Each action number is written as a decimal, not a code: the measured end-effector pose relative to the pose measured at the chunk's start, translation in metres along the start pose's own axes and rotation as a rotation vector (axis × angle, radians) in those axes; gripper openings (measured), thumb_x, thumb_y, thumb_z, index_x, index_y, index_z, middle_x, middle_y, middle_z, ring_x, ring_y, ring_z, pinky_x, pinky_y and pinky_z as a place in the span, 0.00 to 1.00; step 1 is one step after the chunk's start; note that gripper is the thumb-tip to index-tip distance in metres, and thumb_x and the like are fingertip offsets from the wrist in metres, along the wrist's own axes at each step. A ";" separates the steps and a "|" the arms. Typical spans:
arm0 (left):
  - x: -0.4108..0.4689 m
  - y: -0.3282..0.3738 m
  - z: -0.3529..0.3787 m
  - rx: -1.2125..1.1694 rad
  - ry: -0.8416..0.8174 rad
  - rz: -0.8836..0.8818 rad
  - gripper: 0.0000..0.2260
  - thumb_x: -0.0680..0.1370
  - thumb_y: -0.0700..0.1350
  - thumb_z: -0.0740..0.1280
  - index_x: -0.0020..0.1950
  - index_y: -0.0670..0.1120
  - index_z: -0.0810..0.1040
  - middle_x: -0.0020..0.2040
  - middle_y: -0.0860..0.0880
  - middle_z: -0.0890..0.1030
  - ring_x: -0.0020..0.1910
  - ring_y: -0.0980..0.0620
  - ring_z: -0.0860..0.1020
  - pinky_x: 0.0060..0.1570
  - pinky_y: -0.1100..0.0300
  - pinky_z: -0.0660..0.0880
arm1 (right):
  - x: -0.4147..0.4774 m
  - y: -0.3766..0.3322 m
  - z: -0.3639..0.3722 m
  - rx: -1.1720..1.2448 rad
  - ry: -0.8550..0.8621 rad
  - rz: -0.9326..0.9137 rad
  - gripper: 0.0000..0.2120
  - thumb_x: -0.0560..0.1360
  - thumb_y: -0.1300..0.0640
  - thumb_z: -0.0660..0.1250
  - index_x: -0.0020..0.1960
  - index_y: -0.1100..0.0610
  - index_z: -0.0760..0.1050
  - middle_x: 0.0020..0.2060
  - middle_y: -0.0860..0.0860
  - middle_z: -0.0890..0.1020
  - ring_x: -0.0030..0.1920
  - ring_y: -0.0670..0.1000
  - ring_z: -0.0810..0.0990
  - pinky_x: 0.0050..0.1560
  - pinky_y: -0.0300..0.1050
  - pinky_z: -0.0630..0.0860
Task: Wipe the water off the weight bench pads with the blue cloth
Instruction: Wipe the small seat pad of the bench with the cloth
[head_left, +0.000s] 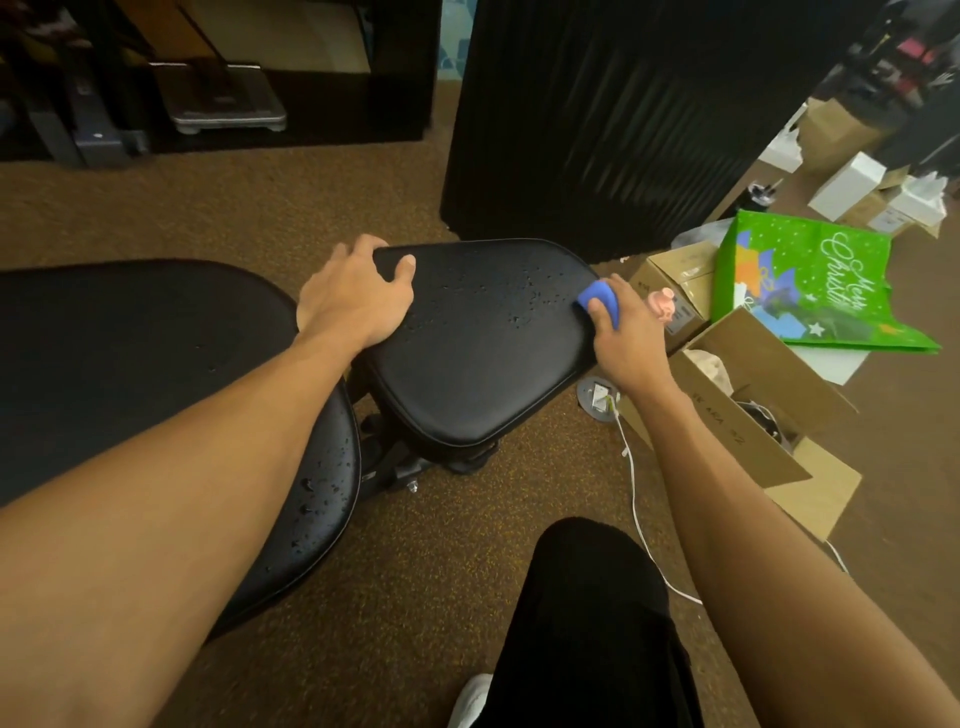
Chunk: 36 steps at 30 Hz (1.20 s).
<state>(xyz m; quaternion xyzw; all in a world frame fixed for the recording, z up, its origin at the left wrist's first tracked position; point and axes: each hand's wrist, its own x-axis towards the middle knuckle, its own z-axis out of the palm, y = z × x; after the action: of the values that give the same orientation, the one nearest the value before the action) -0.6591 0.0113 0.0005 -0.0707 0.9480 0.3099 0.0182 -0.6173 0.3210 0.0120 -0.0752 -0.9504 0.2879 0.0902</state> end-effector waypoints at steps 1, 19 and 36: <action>0.000 0.000 -0.001 -0.001 0.000 0.002 0.26 0.85 0.67 0.56 0.80 0.56 0.68 0.75 0.45 0.73 0.72 0.39 0.74 0.67 0.43 0.70 | 0.006 -0.006 0.004 -0.021 -0.004 0.013 0.24 0.87 0.50 0.60 0.80 0.58 0.67 0.78 0.55 0.71 0.79 0.57 0.67 0.80 0.54 0.62; -0.003 0.002 -0.002 -0.008 0.010 0.005 0.26 0.86 0.66 0.56 0.80 0.55 0.68 0.73 0.45 0.74 0.70 0.39 0.76 0.65 0.44 0.71 | -0.008 0.001 -0.001 -0.145 -0.117 -0.206 0.24 0.87 0.46 0.60 0.80 0.53 0.68 0.80 0.51 0.68 0.81 0.53 0.63 0.81 0.53 0.58; -0.002 0.002 -0.002 -0.007 0.010 0.000 0.26 0.86 0.66 0.56 0.80 0.55 0.68 0.73 0.45 0.74 0.71 0.39 0.75 0.66 0.44 0.71 | 0.032 -0.024 0.014 -0.125 -0.017 0.046 0.25 0.87 0.49 0.59 0.81 0.59 0.65 0.81 0.56 0.66 0.82 0.58 0.61 0.81 0.55 0.57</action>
<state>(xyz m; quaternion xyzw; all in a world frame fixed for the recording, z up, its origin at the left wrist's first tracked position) -0.6570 0.0118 0.0036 -0.0725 0.9470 0.3128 0.0132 -0.6533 0.3001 0.0176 -0.0999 -0.9654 0.2305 0.0705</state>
